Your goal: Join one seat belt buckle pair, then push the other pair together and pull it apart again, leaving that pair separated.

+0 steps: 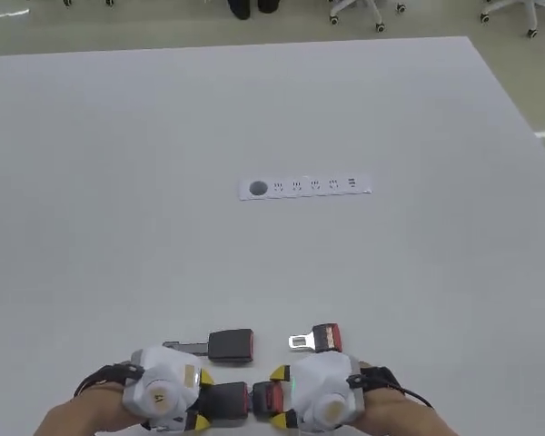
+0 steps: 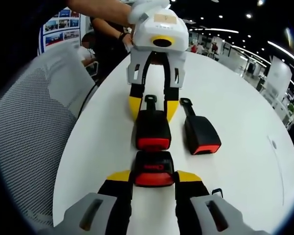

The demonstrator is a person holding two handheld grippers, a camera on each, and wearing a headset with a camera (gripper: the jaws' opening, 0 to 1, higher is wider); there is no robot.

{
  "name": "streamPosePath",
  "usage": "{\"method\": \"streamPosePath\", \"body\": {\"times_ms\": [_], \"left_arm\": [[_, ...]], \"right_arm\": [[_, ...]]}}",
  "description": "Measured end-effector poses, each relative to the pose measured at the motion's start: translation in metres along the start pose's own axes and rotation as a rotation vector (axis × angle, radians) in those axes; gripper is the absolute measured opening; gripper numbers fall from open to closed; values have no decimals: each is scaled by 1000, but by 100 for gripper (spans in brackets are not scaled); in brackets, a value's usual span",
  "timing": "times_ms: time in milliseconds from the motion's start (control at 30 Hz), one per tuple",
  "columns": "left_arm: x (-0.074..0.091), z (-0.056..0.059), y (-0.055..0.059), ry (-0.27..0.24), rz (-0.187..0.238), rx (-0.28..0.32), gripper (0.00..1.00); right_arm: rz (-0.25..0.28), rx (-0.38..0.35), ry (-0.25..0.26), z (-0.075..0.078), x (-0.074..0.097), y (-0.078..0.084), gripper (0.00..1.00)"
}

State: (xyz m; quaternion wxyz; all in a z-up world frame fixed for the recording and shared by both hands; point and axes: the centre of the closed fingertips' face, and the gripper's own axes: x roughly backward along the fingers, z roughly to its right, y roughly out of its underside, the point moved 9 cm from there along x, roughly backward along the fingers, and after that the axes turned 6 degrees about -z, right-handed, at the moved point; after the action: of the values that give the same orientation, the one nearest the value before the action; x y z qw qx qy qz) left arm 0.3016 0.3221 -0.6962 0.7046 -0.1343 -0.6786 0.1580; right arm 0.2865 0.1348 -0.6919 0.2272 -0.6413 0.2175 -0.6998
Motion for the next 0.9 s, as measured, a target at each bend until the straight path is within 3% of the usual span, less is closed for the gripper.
{"method": "streamPosePath", "body": {"times_ms": [200, 333, 500, 600, 900], "left_arm": [[0, 1, 1, -9, 3, 12, 34], [1, 2, 3, -35, 7, 32, 43], [8, 5, 2, -40, 22, 35, 44], [15, 6, 2, -51, 36, 52, 49], [31, 1, -1, -87, 68, 84, 50]], "right_arm": [[-8, 7, 5, 2, -4, 1, 31], [-10, 20, 17, 3, -3, 1, 37], [-9, 18, 16, 3, 2, 2, 41], [-8, 23, 19, 4, 7, 1, 42], [2, 27, 57, 16, 25, 0, 46]]}}
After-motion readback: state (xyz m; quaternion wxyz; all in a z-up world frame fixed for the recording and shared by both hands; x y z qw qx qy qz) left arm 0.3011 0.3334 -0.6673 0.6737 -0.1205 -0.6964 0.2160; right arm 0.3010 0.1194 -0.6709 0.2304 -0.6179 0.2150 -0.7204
